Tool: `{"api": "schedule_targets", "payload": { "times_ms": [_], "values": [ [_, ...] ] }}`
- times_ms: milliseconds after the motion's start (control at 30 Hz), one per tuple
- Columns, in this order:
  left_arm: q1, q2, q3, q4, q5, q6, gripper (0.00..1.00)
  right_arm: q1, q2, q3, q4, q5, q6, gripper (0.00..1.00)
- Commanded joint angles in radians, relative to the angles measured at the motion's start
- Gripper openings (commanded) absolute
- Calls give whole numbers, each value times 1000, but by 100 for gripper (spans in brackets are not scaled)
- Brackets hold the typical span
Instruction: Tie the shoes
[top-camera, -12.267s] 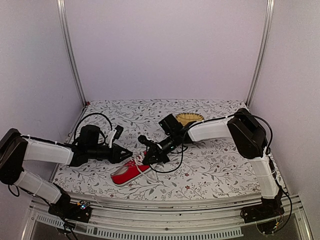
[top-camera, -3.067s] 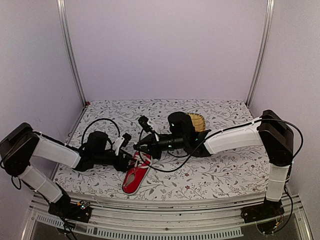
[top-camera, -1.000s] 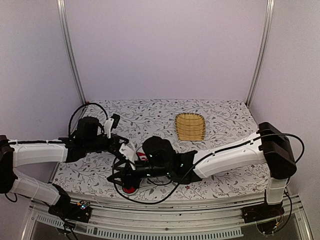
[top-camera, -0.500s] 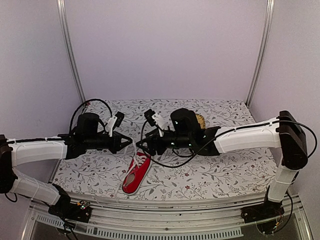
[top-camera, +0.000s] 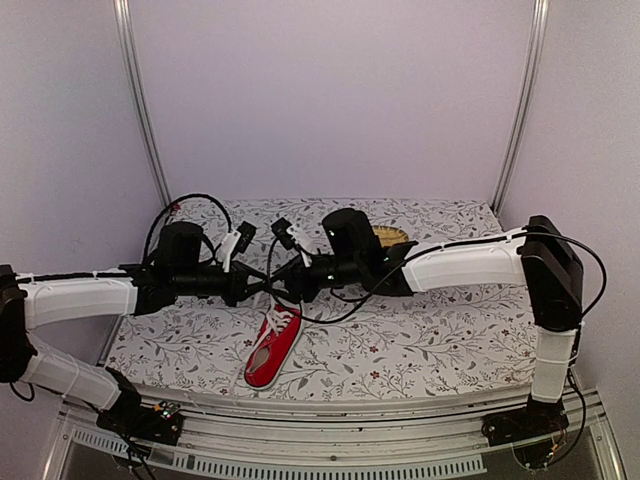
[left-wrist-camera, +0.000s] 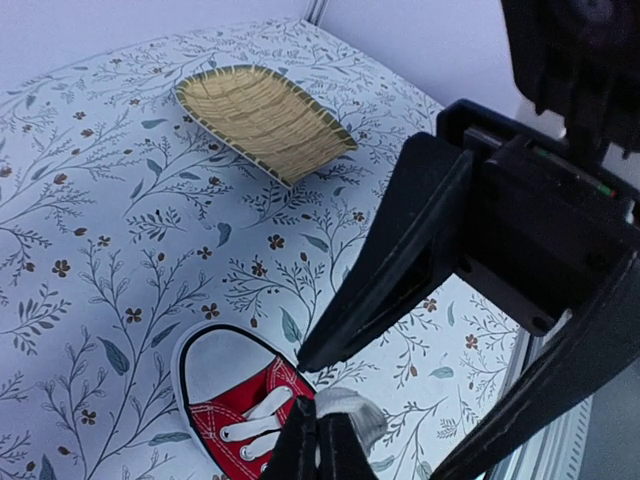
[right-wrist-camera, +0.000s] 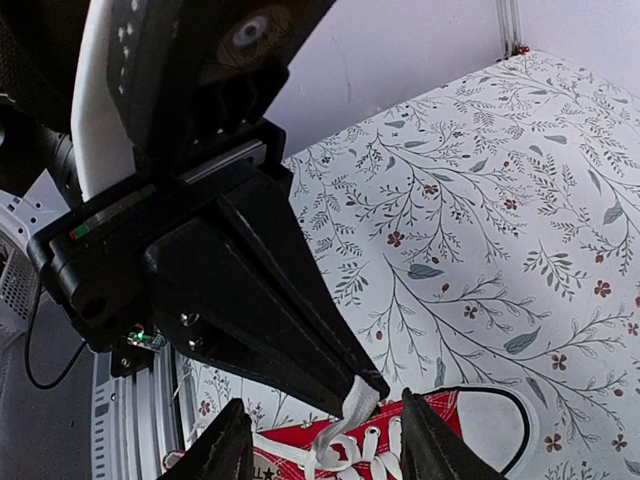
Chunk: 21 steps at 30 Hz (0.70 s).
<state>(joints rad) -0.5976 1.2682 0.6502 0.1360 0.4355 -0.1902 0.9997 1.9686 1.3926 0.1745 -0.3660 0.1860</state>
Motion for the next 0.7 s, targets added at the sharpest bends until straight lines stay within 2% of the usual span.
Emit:
{"api": "schedule_targets", "payload": {
  "times_ms": [0, 100, 200, 300, 400, 467, 667],
  "values": [
    [-17, 14, 25, 1, 5, 12, 0, 1, 45, 50, -16, -50, -7, 46],
    [-21, 14, 23, 13, 3, 7, 0, 0, 68, 71, -30, -22, -3, 29],
    [-26, 13, 18, 20, -6, -2, 0, 0, 70, 73, -34, 2, 4, 4],
    [-32, 6, 4, 15, -32, -16, 0, 0, 59, 58, -32, 44, 17, 2],
    [-43, -20, -24, -15, -113, -58, 31, 0, 45, 40, -28, 78, 39, 2],
    [-83, -47, -62, -28, -186, -87, 44, 0, 40, 33, -30, 91, 50, 2],
    [-195, -91, -186, -39, -290, -212, 51, 0, 33, 24, -31, 110, 64, 2]
  ]
}}
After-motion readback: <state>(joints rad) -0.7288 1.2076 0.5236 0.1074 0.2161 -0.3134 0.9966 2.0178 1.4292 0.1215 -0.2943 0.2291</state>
